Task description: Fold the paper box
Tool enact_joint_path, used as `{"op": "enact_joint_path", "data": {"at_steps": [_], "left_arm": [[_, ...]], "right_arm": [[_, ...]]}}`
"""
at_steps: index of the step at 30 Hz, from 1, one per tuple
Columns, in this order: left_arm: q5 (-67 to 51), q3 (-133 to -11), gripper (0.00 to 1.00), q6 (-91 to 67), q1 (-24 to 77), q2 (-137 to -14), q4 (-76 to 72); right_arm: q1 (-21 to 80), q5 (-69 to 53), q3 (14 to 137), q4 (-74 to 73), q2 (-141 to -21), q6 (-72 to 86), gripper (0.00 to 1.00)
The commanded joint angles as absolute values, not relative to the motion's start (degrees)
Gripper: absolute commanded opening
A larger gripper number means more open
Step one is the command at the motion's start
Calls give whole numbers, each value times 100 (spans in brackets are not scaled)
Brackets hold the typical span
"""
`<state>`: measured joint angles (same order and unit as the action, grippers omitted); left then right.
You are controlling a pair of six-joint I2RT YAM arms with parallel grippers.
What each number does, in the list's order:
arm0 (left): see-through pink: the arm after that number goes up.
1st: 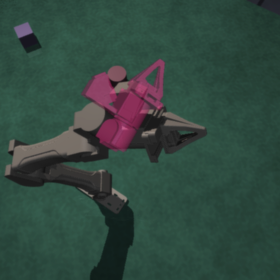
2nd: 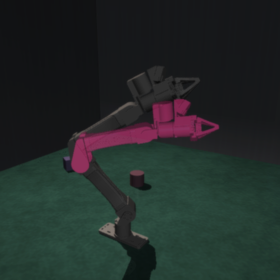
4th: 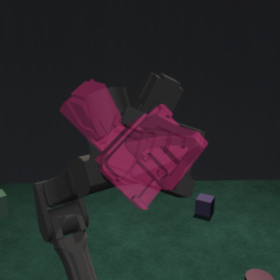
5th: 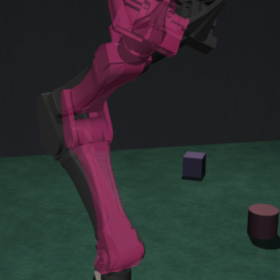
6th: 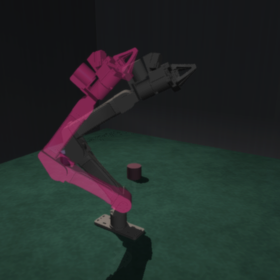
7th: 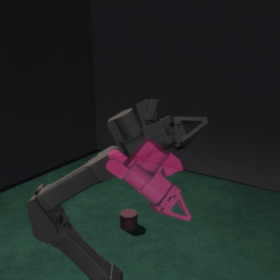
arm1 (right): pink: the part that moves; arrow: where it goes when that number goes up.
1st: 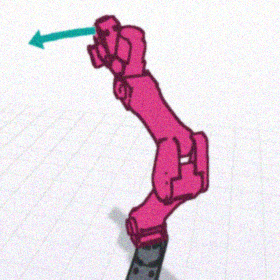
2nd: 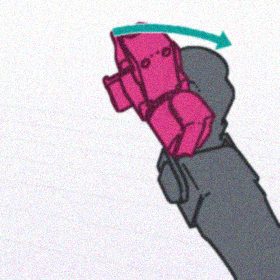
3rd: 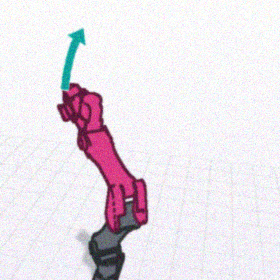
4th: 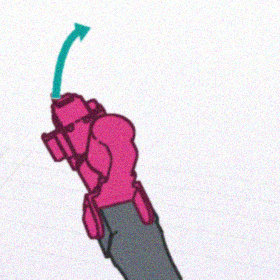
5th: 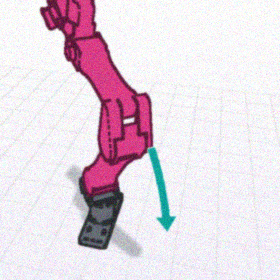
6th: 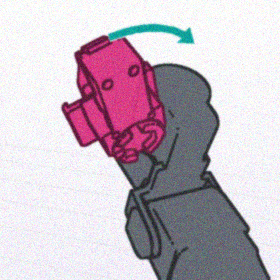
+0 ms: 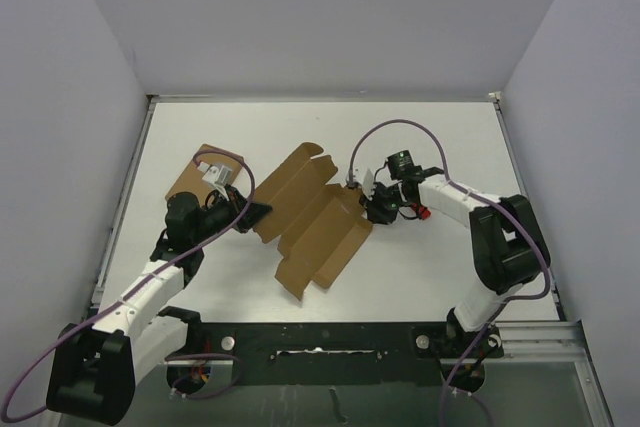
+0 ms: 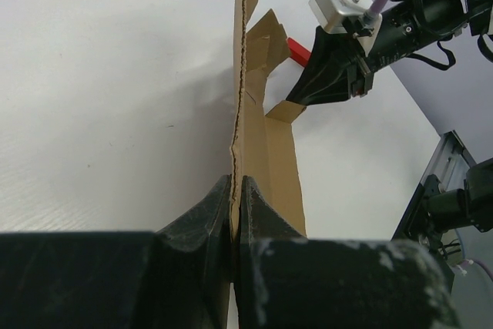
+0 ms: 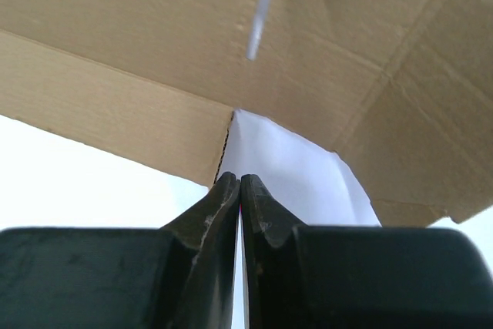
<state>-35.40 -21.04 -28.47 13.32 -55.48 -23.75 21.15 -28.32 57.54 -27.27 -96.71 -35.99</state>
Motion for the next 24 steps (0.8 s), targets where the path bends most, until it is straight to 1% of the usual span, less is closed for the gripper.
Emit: {"op": "enact_joint_path", "data": {"at_steps": [1,8,13,20,24], "left_arm": [[-3639,-2254,0,-2870,1283,-5581,-2725],[-3649,-2293,0,-2852,1267,-5607,-2672],[-3665,-2303,0,-2840,1266,-5624,-2664],[-3665,-2302,0,-2830,1256,-5624,-2661],[-3665,-2294,0,-2825,1248,-5632,-2688]], "right_arm": [[2262,-3286,5942,-2844,-9294,-3844,6],[2425,-3514,5964,-3085,-9268,-4029,6],[2549,-3474,6084,-3257,-9577,-4028,6],[2638,-3112,6322,-3434,-10129,-3873,4],[2637,-3063,6382,-3498,-10254,-3840,4]]}}
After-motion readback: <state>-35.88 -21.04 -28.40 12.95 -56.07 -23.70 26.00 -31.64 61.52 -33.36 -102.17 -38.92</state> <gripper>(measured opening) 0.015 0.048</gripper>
